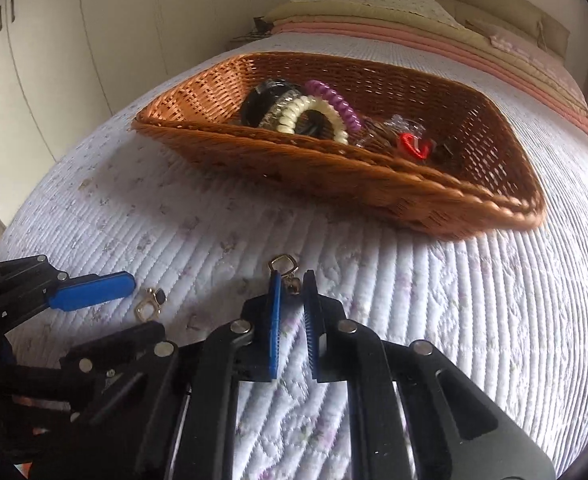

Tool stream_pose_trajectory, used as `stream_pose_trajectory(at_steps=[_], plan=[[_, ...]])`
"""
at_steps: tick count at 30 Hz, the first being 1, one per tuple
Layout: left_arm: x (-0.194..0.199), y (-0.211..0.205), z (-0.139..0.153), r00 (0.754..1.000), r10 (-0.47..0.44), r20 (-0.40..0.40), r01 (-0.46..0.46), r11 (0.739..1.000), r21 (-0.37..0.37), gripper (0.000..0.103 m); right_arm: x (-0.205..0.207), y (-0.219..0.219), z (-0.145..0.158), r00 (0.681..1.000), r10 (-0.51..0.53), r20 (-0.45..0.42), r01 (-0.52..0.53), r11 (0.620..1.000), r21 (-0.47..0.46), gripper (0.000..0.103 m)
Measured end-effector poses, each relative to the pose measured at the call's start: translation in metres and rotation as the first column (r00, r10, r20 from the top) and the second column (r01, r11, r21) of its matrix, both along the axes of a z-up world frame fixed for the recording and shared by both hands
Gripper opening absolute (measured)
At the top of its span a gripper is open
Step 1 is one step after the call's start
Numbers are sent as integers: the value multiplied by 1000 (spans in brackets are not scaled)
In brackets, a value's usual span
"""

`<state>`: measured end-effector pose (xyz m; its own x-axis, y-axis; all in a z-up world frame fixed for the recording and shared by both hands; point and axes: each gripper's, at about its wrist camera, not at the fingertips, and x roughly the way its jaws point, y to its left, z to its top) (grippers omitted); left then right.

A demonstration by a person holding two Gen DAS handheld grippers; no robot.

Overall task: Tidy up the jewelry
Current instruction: 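Grasp a gold earring with the left tool while the right tool grasps another earring, then carry both earrings into the basket and open both tools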

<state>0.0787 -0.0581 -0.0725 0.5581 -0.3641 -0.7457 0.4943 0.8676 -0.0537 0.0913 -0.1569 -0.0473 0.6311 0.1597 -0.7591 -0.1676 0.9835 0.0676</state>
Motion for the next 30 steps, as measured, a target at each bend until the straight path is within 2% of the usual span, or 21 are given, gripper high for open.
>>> stream_pose_trajectory(at_steps=[5, 7, 9, 14, 15, 18, 24, 30], plan=[[0, 0, 1, 1000, 9, 4, -9, 1000, 3, 33, -26, -22, -1, 997, -72, -18, 73, 995, 74, 9], [2, -2, 2, 1000, 25, 11, -25, 1000, 9, 21, -36, -29, -3, 995, -95, -27, 97, 990, 104, 9], [3, -5, 2, 999, 30, 14, -30, 999, 10, 14, -43, -32, -5, 994, -111, -26, 113, 986, 120, 9], [3, -10, 2, 1000, 5, 15, -5, 1000, 23, 14, -54, -29, -3, 994, -108, -11, 109, 988, 113, 9], [4, -9, 2, 1000, 9, 10, -9, 1000, 19, 18, -55, -28, -2, 994, -108, -7, 108, 988, 108, 9], [5, -7, 2, 1000, 9, 4, -9, 1000, 10, 18, -55, -27, -4, 995, -103, -7, 104, 988, 111, 9], [3, -18, 2, 999, -1, 41, -1, 998, 63, 13, -57, -28, -3, 995, -103, 0, 102, 988, 117, 9], [-4, -16, 8, 996, -22, 83, 19, 999, 34, 13, -66, -27, 4, 995, -97, 29, 93, 988, 125, 9]])
